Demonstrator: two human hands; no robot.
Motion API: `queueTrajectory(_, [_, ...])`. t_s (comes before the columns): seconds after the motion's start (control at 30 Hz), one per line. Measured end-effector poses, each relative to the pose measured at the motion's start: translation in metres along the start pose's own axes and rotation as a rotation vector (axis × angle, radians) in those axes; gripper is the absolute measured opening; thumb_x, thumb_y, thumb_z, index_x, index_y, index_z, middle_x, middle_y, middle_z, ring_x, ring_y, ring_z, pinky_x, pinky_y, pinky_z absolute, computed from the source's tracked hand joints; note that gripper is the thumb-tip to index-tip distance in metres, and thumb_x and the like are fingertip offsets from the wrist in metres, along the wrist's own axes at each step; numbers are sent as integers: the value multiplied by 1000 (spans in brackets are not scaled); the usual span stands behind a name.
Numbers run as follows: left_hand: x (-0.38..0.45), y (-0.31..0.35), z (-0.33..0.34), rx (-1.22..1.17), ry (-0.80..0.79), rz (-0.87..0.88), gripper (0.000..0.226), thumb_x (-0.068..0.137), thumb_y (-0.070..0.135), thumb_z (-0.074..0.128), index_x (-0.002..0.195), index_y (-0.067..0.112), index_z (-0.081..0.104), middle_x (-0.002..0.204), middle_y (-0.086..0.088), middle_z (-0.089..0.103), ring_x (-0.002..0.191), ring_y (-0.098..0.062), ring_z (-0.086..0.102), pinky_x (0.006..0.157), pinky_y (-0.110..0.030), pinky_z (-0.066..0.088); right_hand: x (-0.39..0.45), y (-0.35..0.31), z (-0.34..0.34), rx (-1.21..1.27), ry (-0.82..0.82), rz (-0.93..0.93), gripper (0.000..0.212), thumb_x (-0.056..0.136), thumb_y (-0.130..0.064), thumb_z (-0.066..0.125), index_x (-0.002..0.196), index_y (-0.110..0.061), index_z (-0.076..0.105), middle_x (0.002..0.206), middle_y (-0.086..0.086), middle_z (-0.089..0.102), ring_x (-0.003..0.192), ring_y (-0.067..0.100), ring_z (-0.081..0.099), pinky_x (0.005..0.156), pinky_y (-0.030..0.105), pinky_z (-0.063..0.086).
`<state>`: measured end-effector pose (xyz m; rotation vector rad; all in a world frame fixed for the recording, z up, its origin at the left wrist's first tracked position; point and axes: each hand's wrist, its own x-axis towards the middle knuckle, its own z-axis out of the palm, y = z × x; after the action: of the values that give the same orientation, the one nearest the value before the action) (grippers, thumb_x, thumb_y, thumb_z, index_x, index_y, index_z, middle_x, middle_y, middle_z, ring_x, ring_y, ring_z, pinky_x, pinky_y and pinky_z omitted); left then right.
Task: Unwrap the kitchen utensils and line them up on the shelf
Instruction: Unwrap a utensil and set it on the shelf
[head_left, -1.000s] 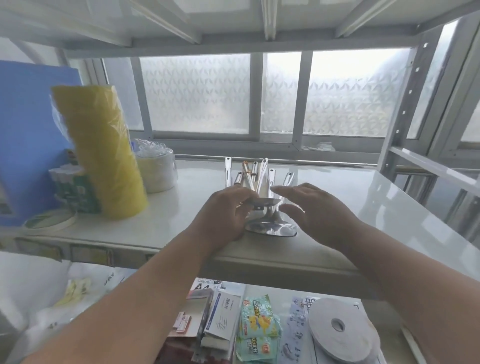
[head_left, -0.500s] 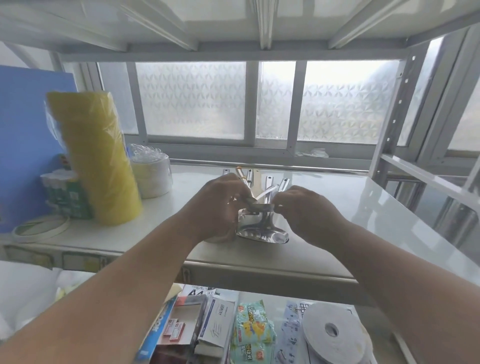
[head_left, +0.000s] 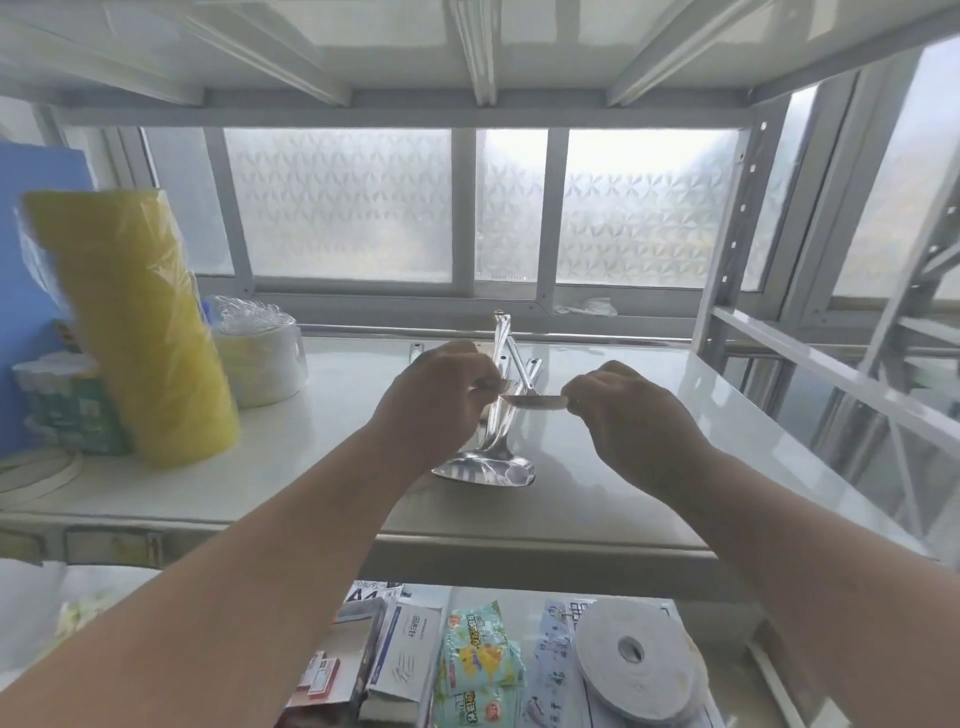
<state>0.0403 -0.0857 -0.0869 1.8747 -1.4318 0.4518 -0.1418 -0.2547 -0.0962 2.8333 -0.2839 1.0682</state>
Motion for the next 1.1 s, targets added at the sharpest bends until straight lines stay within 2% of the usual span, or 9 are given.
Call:
queueTrajectory(0.17, [23,33,18,113,-34,-23,15,101,29,72,90,21,77,93,7,67,87,-18,59,83,-41,57,-20,26,-14,-46,34,60,8,95,-11,63,95,-19,66,82,-8,67,92,21,58,54,40,54])
queueTrajectory(0.33, [35,38,31,412,-243,-161,11,99,19,67,89,17,72,99,-3,68,95,-29,68,82,-42,61,-46,41,-26,-92,39,120,12,92,-9,64,93,-21,65,83,-8,67,85,23,61,50,35,50])
queueTrajectory(0.5, [29,39,34,431,-421,-253,21,98,21,54,77,21,50,97,-4,60,96,-30,63,80,-36,54,-63,56,-32,-15,5,166,14,94,-6,58,95,-19,64,88,-2,67,64,33,63,52,37,49])
queueTrajectory(0.57, [32,49,31,477,-463,-269,14,96,32,55,87,22,58,109,-7,65,103,-31,64,87,-40,57,-68,60,-35,3,9,175,15,94,-5,57,96,-17,64,88,-1,66,63,34,62,54,36,49])
queueTrajectory(0.67, [45,69,34,572,-496,-157,42,97,49,59,129,21,60,135,-3,63,128,-27,59,102,-43,52,-75,66,-40,14,21,205,16,96,-5,55,99,-17,64,91,-2,65,67,32,62,56,36,48])
queueTrajectory(0.77, [56,105,53,300,-567,10,64,92,52,72,151,31,55,145,6,61,134,-16,56,107,-33,47,-83,73,-45,15,42,234,19,97,-3,53,101,-19,62,98,-2,64,73,31,63,60,40,51])
queueTrajectory(0.9, [61,143,106,76,-530,47,16,101,36,65,113,32,75,104,7,64,103,-19,64,83,-26,42,-97,87,-53,-9,94,308,20,97,0,55,98,-19,58,97,1,63,71,32,63,58,39,52])
queueTrajectory(1.03, [57,160,144,-12,-487,21,20,107,25,58,89,31,64,92,2,61,81,-24,61,71,-35,49,-113,100,-61,20,123,391,10,101,-6,53,101,-15,58,99,1,59,77,30,62,65,42,52])
queueTrajectory(1.1, [54,164,157,-60,-456,31,22,108,22,55,88,30,60,88,5,60,82,-23,59,75,-39,53,-119,104,-63,49,128,420,3,99,-12,56,102,-12,58,102,3,58,82,28,62,72,40,51])
